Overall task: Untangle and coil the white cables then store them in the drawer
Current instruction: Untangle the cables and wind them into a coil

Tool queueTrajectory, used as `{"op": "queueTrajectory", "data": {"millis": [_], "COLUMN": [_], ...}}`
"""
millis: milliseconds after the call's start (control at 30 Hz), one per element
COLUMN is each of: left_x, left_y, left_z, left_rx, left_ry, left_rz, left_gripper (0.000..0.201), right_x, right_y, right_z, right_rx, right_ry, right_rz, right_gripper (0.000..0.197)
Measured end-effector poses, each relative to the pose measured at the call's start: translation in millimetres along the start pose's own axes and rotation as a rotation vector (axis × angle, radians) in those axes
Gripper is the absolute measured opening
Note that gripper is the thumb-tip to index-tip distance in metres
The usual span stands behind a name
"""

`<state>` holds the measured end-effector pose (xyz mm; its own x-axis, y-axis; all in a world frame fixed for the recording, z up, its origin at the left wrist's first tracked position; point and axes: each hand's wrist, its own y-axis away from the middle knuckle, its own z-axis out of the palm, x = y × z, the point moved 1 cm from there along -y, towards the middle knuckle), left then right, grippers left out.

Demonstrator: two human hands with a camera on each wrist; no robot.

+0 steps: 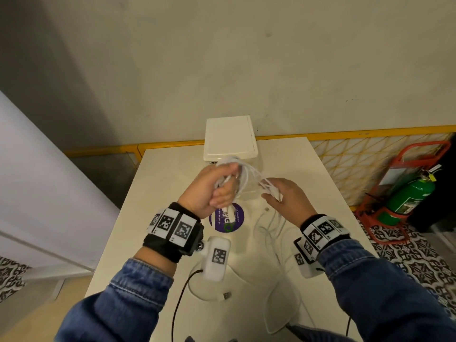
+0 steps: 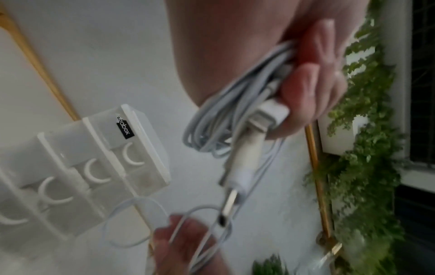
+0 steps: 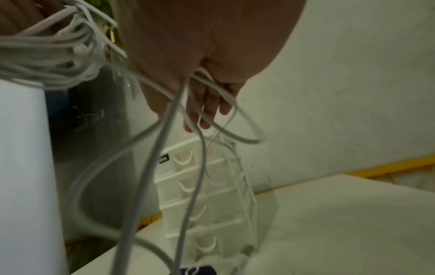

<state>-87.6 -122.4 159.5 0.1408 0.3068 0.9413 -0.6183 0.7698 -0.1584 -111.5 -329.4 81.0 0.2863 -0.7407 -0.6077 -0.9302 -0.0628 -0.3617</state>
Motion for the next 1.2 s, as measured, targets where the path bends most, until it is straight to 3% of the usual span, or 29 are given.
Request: {"op": "queueTrajectory", "data": {"millis": [167,233,400,500,600,667,767,833,967,1000,1100,1133,1200], "left_x": [12,16,17,18,19,18,16,14,7,5,3,3,4], "left_y": [-4,-2,4,11,18,21,23,23,18,17,12,10,9], "left_z": [-15,-21,-29,-42,-50,-51,-52,-51,-34,-28,-20,-19,-16], "left_rx": [0.141,0.244,0.57,0.748,0.83,0.844,0.838,0.752,0.6,0.581,0.54,0.527,0.501], "left_ry": [0.251,0.312,0.303,0.238,0.166,0.137,0.05,0.002,-0.18,-0.203,-0.158,-0.141,-0.145], "left_rz": [0.134,0.158,0.209,0.225,0.218,0.188,0.115,0.044,-0.079,-0.093,-0.114,-0.121,-0.134], "left_gripper": [0.048,0.041,0.034,0.031,0.03,0.03,0.03,0.029,0.026,0.026,0.028,0.027,0.027], "right_x": [24,27,20,17,16,16,20,22,2,-6,-17,-19,-26], "right_y": [17,23,27,29,28,26,25,21,6,2,-8,-10,-10], "right_z": [13,16,19,21,21,21,19,16,1,-2,-1,0,1], "right_rx": [-0.095,-0.112,-0.229,-0.203,-0.156,-0.148,-0.012,0.112,0.367,0.379,0.233,0.202,0.197], "right_ry": [-0.105,-0.17,-0.302,-0.333,-0.367,-0.365,-0.272,-0.061,0.196,0.215,0.34,0.352,0.152], "right_rz": [0.17,0.223,0.346,0.325,0.317,0.316,0.261,0.223,0.189,0.206,0.331,0.311,0.123], "right_gripper": [0.029,0.035,0.038,0.035,0.022,0.005,0.016,0.037,0.026,0.024,0.034,0.038,0.047]}}
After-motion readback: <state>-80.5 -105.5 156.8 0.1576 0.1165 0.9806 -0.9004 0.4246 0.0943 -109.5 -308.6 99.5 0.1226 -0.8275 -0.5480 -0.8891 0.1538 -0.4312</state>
